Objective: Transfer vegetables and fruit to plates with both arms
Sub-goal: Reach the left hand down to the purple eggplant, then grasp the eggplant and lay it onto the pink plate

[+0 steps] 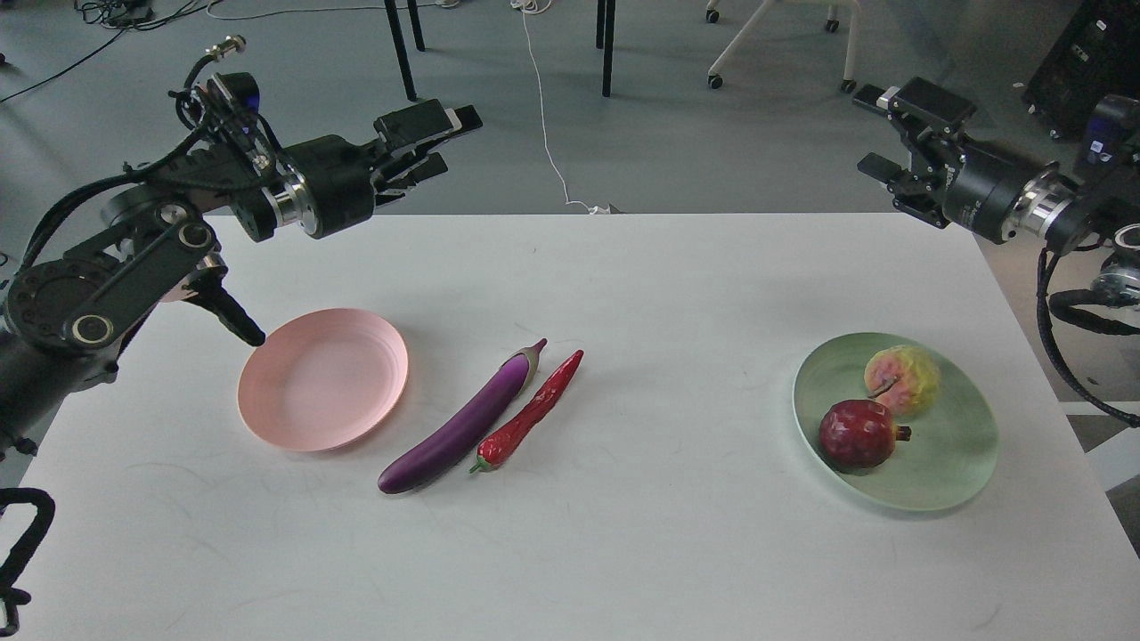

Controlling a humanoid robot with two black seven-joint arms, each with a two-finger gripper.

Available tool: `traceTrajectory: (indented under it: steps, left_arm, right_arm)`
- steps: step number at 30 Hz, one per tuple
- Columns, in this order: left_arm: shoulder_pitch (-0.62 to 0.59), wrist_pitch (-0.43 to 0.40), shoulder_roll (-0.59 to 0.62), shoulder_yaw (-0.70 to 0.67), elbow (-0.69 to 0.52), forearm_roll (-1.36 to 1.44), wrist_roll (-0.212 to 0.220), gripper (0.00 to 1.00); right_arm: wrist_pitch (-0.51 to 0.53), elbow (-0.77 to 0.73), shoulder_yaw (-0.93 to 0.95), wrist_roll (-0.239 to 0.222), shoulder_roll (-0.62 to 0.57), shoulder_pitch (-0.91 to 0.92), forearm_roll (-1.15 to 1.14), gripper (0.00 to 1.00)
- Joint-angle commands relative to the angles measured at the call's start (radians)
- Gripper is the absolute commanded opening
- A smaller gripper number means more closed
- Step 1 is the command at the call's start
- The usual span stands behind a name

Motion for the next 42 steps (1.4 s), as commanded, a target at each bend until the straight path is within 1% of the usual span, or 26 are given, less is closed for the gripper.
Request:
traceTrajectory:
  steps: [1,6,8,9,12,14,16,19,20,22,25,28,31,35,36,39,42]
  left_arm:
    - [0.000,0.040,0.004,0.080,-0.084,0.139,-0.006,0.97]
    - [-0.003,0.112,-0.002,0.249,-0.109,0.403,-0.002,0.97]
    - [-0.004,0.134,-0.004,0.313,-0.109,0.503,0.000,0.97]
    - [-0.004,0.145,-0.001,0.347,-0.107,0.559,-0.002,0.96]
    - [-0.003,0.177,0.007,0.436,-0.107,0.705,-0.002,0.94]
    - [0.000,0.212,0.007,0.478,-0.107,0.776,-0.002,0.90]
    - [0.002,0.232,0.006,0.508,-0.107,0.813,-0.003,0.90]
    - [0.003,0.234,-0.001,0.535,-0.107,0.818,-0.002,0.89]
    - [0.006,0.234,-0.004,0.538,-0.107,0.819,-0.002,0.87]
    - [0.022,0.234,-0.014,0.538,-0.093,0.825,-0.002,0.82]
    - [0.042,0.234,-0.028,0.539,-0.073,0.825,-0.002,0.67]
    - [0.068,0.234,-0.030,0.538,-0.066,0.825,-0.002,0.57]
    - [0.074,0.234,-0.030,0.536,-0.067,0.824,0.000,0.40]
    - [0.072,0.234,-0.021,0.519,-0.069,0.807,0.003,0.20]
    - [0.071,0.234,-0.017,0.518,-0.072,0.802,0.001,0.17]
    - [0.066,0.232,-0.001,0.469,-0.087,0.735,0.003,0.17]
    - [0.056,0.225,0.061,0.430,-0.136,0.657,0.003,0.17]
  right_arm:
    - [-0.001,-0.002,0.071,0.001,-0.001,-0.077,0.259,0.99]
    - [0.005,-0.019,0.085,0.012,0.001,-0.128,0.626,0.99]
    - [0.014,-0.017,0.094,0.037,0.010,-0.151,0.725,0.99]
    - [0.020,-0.016,0.099,0.059,0.026,-0.168,0.755,0.99]
    - [0.034,-0.016,0.117,0.099,0.074,-0.208,0.765,0.99]
    - [0.034,-0.016,0.126,0.101,0.082,-0.229,0.765,0.99]
    - [0.037,-0.016,0.128,0.101,0.082,-0.238,0.765,0.99]
    - [0.040,-0.016,0.128,0.101,0.083,-0.238,0.765,0.99]
    - [0.040,-0.016,0.128,0.101,0.083,-0.238,0.765,0.99]
    - [0.040,-0.016,0.129,0.099,0.083,-0.238,0.765,0.99]
    - [0.048,-0.013,0.129,0.099,0.080,-0.238,0.765,0.99]
    - [0.048,-0.013,0.129,0.099,0.077,-0.240,0.765,0.99]
    - [0.048,-0.013,0.128,0.099,0.074,-0.240,0.763,0.99]
    - [0.048,-0.013,0.128,0.097,0.074,-0.240,0.763,0.99]
    - [0.048,-0.013,0.128,0.097,0.074,-0.238,0.763,0.99]
    - [0.048,-0.013,0.128,0.097,0.073,-0.238,0.763,0.99]
    - [0.046,-0.013,0.128,0.097,0.071,-0.237,0.763,0.99]
